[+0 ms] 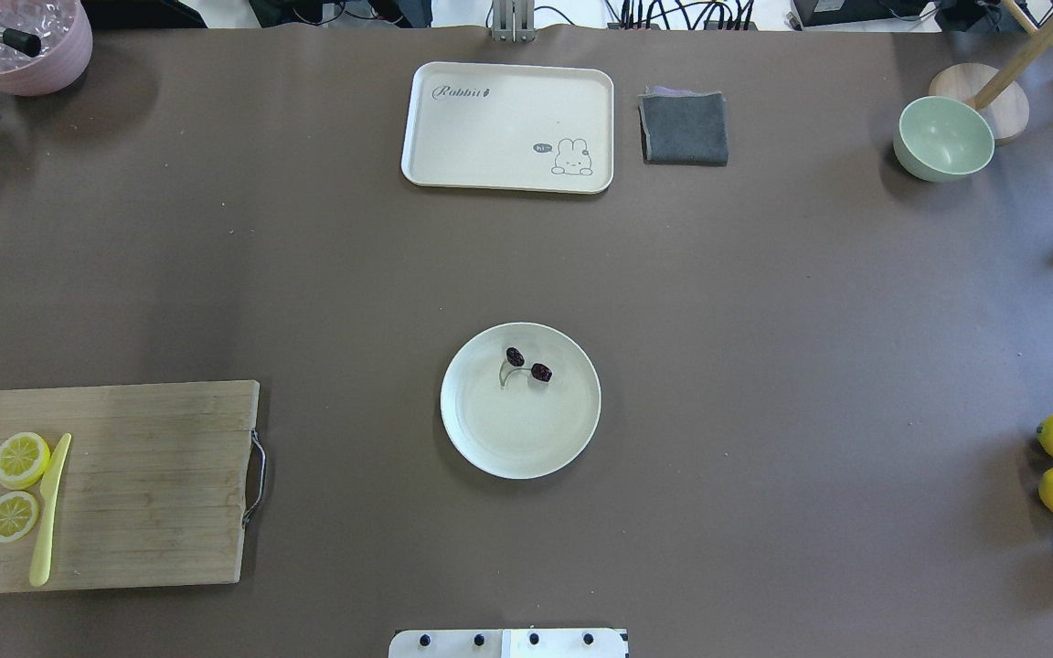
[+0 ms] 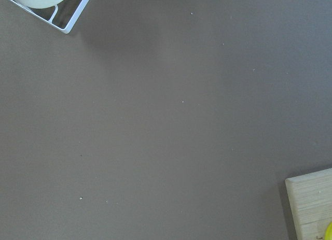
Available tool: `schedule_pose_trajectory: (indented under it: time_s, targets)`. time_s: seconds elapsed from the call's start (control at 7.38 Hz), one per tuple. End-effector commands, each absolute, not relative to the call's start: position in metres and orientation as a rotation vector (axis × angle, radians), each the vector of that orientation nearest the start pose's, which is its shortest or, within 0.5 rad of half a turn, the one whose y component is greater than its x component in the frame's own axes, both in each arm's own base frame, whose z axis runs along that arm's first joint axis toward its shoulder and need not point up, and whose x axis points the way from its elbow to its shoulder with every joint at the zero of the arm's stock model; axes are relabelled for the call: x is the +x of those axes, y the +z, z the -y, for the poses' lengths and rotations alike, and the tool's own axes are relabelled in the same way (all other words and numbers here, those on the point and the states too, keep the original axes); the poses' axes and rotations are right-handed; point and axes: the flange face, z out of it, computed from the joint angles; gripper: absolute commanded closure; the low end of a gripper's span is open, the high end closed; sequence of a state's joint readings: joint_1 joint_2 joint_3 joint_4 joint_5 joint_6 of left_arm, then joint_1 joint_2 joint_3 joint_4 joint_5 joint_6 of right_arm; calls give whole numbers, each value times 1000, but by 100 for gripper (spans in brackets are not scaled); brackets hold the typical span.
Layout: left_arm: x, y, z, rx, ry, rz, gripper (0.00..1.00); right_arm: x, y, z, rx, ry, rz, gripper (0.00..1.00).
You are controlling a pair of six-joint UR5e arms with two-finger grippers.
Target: Place red cherry on plate
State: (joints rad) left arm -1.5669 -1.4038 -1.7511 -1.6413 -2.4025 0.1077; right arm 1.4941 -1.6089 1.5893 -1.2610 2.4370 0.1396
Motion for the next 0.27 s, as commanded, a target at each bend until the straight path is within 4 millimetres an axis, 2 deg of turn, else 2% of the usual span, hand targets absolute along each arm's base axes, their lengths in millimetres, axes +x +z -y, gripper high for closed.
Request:
schedule_pose_trajectory:
  time_s: [0.0, 0.14]
  targets:
    - [-58, 635, 427, 123, 142, -820, 2, 20, 631, 485, 172, -65, 886, 0]
    - [-58, 635, 427, 120, 140, -820, 2, 20, 632, 485, 171, -65, 885, 0]
